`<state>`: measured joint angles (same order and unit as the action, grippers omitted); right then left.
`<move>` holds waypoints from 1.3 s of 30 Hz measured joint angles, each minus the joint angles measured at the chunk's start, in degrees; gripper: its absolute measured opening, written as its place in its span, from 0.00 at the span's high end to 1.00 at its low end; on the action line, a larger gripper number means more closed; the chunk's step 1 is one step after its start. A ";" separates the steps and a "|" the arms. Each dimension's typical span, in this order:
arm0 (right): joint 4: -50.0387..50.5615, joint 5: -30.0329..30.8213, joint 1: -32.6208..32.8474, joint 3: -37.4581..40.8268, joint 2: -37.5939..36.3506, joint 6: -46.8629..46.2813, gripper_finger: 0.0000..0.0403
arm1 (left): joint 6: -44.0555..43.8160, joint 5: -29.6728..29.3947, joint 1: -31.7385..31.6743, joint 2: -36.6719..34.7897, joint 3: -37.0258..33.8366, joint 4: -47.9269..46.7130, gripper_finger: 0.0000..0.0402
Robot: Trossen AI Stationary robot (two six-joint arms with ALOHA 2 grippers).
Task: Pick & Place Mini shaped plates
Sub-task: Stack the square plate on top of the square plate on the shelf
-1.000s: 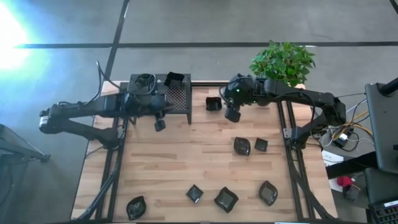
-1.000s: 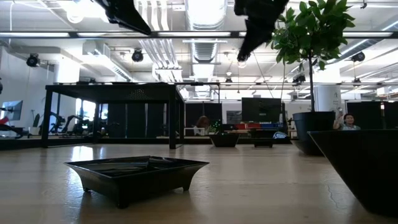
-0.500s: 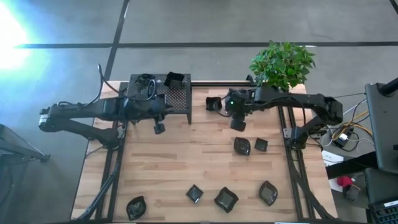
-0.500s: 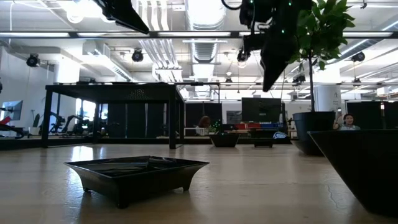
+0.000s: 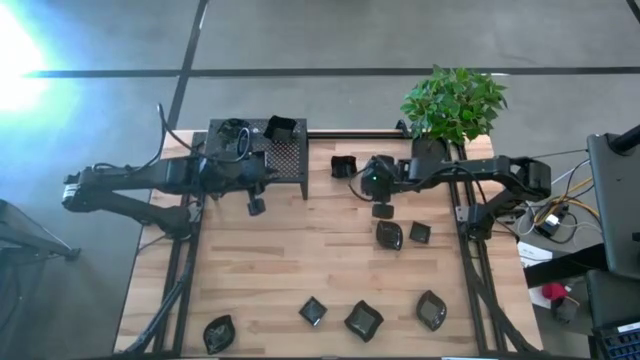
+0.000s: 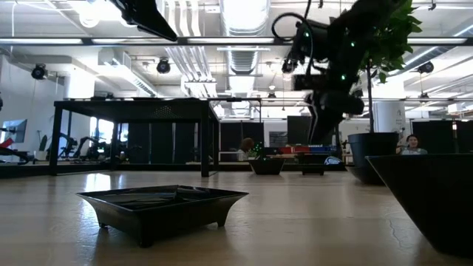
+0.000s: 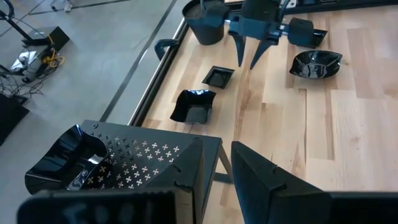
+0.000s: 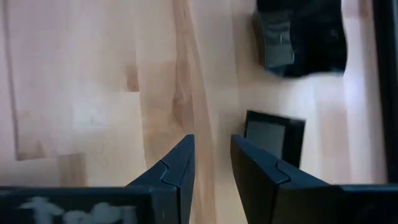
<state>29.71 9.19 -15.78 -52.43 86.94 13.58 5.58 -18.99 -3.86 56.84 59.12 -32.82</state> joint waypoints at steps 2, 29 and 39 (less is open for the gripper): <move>-1.90 0.00 -0.79 1.47 0.00 -2.86 0.76 | 0.01 0.00 0.00 0.00 -0.29 0.06 0.81; -23.25 2.97 -7.59 16.34 -0.04 0.94 0.80 | 0.04 0.01 0.00 0.02 -0.33 1.14 0.81; -23.25 2.73 -7.53 16.37 -0.07 1.50 0.80 | 0.61 0.01 0.00 0.02 -0.33 1.12 0.81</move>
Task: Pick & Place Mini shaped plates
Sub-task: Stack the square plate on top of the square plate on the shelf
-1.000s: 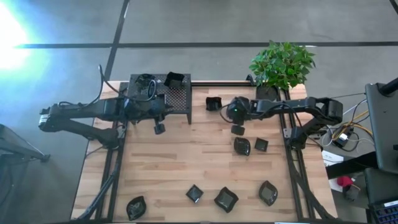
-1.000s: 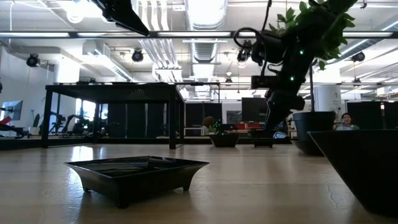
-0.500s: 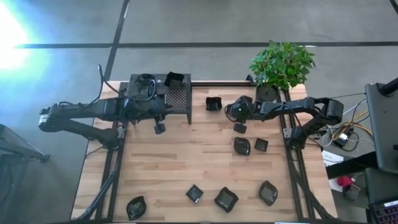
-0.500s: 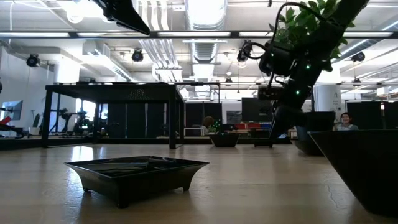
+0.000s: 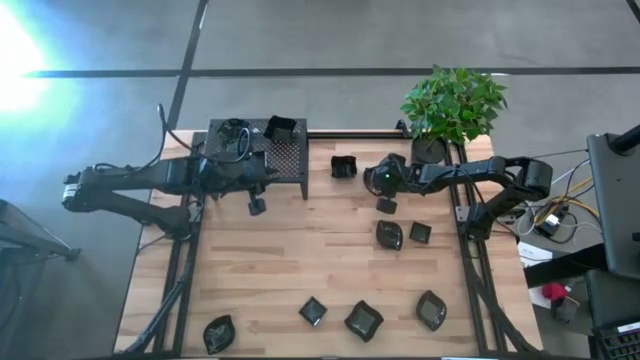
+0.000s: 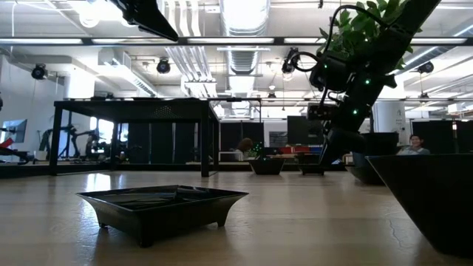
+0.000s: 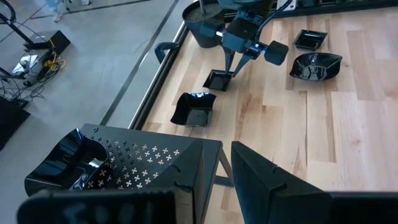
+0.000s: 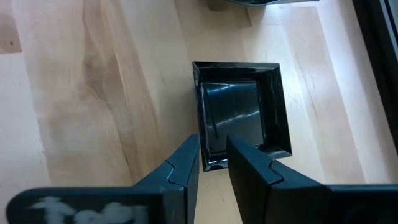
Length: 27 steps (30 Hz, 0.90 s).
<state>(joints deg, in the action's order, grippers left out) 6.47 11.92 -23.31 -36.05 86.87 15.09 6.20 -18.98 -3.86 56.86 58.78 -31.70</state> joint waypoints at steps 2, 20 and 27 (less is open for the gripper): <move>0.00 0.00 0.00 -0.01 0.00 0.01 0.80 | 0.02 0.00 0.00 0.00 0.00 0.00 0.81; 0.00 -0.17 0.04 0.05 0.00 3.18 0.68 | 0.07 0.00 0.00 0.00 0.00 -0.07 0.81; -0.87 -0.14 0.00 1.84 0.00 4.67 0.69 | 0.07 0.00 -0.02 0.00 0.00 -0.09 0.81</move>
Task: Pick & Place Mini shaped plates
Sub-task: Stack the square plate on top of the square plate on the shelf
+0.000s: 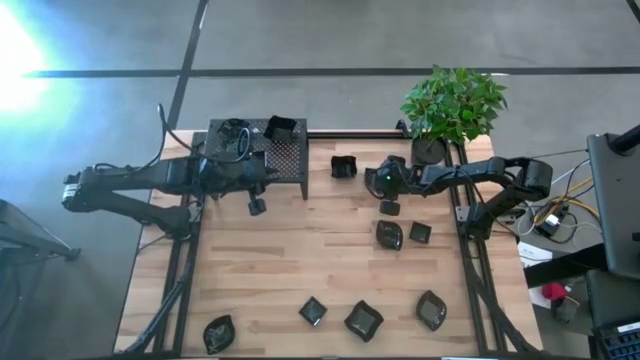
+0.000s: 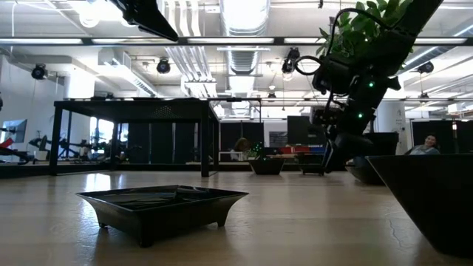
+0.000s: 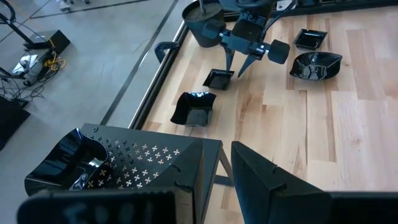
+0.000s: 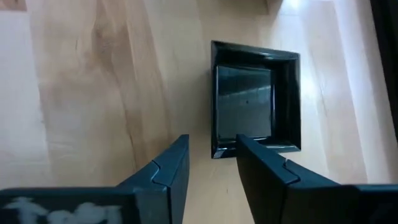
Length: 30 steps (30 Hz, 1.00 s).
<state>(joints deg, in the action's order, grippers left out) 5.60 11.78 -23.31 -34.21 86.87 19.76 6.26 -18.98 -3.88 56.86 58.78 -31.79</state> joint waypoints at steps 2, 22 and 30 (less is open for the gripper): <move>-2.60 0.16 0.00 0.90 0.00 0.75 0.70 | 0.00 0.00 0.00 0.00 0.00 0.00 0.81; -9.59 0.36 -0.94 4.47 0.00 1.69 0.73 | -0.24 0.00 0.00 0.02 0.00 0.02 0.81; -11.33 0.34 -1.67 4.63 0.58 1.97 0.75 | -0.25 0.00 0.00 0.02 0.00 0.02 0.81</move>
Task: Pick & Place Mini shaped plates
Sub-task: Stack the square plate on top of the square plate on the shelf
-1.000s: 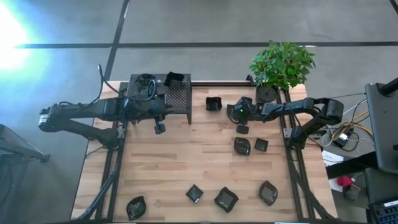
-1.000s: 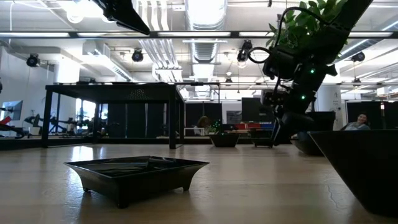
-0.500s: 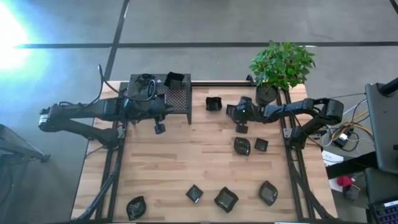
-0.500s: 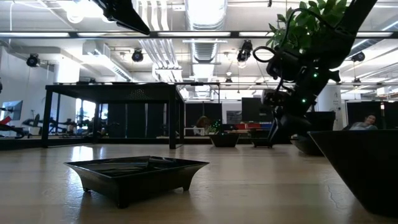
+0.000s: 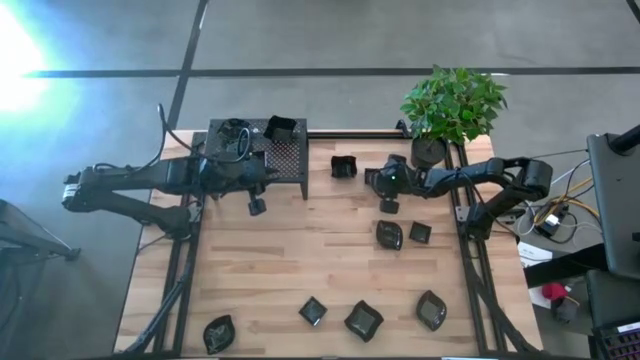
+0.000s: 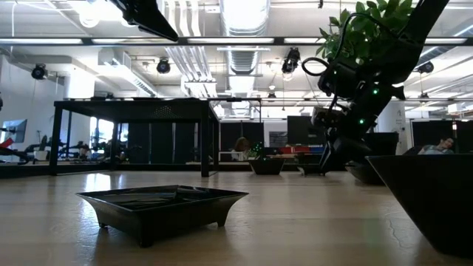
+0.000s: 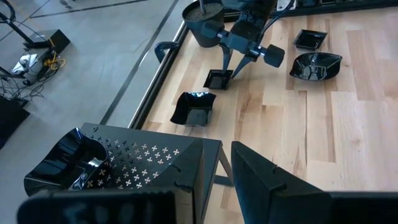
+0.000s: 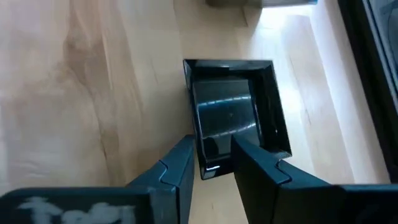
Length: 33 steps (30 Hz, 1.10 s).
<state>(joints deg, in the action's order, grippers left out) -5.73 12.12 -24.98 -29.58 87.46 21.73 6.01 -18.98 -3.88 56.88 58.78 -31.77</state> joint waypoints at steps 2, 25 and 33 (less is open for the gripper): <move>-0.10 -0.10 -0.26 -0.04 1.18 0.48 0.76 | -0.01 0.00 0.00 0.00 0.00 0.00 0.81; 2.10 2.23 2.31 -4.98 2.17 1.57 0.98 | -0.60 0.02 0.00 0.00 0.00 0.04 0.81; 17.00 4.63 8.05 -13.74 1.44 1.91 0.98 | 0.13 0.03 0.02 0.28 0.00 0.01 0.81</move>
<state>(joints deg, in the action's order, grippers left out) 11.27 16.75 -16.92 -43.32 88.90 23.64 6.14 -18.96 -3.86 57.16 58.78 -31.75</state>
